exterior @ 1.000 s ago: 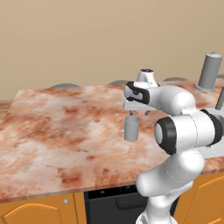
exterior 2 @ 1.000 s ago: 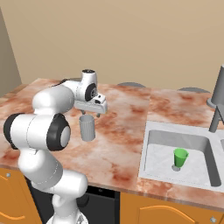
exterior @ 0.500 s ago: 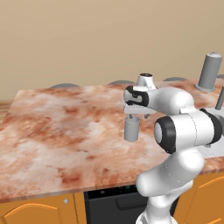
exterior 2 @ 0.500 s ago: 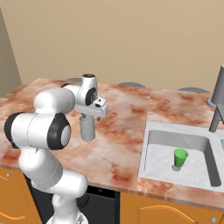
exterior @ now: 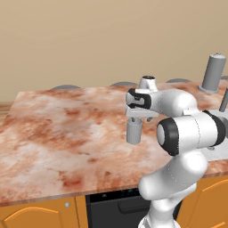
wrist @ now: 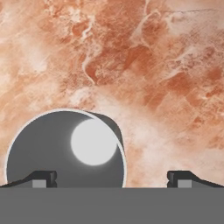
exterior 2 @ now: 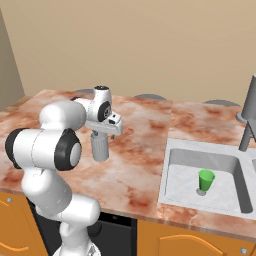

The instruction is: Pick the glass cup and teapot and place them in the sink. Then turn on the water.

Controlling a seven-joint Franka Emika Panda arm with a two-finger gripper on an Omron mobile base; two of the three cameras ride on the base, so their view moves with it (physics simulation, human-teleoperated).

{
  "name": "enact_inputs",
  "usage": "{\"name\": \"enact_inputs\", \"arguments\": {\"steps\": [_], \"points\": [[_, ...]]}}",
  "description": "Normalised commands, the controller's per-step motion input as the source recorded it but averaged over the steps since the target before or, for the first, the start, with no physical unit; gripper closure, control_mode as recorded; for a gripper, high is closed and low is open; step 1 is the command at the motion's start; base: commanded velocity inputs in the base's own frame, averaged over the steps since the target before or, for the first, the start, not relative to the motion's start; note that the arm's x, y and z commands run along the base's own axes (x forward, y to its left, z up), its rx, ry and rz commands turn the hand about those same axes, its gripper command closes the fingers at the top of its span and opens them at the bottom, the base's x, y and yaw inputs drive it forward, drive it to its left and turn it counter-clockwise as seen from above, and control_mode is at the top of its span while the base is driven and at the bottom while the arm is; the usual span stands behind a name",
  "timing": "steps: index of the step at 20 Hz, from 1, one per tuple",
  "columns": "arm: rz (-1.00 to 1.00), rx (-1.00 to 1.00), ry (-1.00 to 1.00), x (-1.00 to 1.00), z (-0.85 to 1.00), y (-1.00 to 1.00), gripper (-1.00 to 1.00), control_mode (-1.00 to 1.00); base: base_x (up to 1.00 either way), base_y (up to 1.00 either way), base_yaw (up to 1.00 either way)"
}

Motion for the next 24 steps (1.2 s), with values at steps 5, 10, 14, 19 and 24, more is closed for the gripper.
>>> {"name": "enact_inputs", "arguments": {"steps": [5, 10, 14, 19, 24], "points": [[0.00, 0.00, 0.00, 0.00, -0.16, 0.00, -1.00, -1.00, 0.00, 0.00, 0.00], [0.00, 0.00, 0.00, 0.00, -0.13, 0.00, -1.00, -1.00, 0.00, 0.00, 0.00], [0.00, 0.00, 0.01, 0.00, -0.13, 0.00, -1.00, -1.00, 0.00, 0.00, 0.00], [0.00, 0.00, 0.02, 0.00, -0.13, 0.00, -1.00, -1.00, 0.00, 0.00, 0.00], [0.00, 0.00, 0.00, -0.01, -0.11, 0.00, -1.00, -1.00, 0.00, 0.00, 0.00]]}}
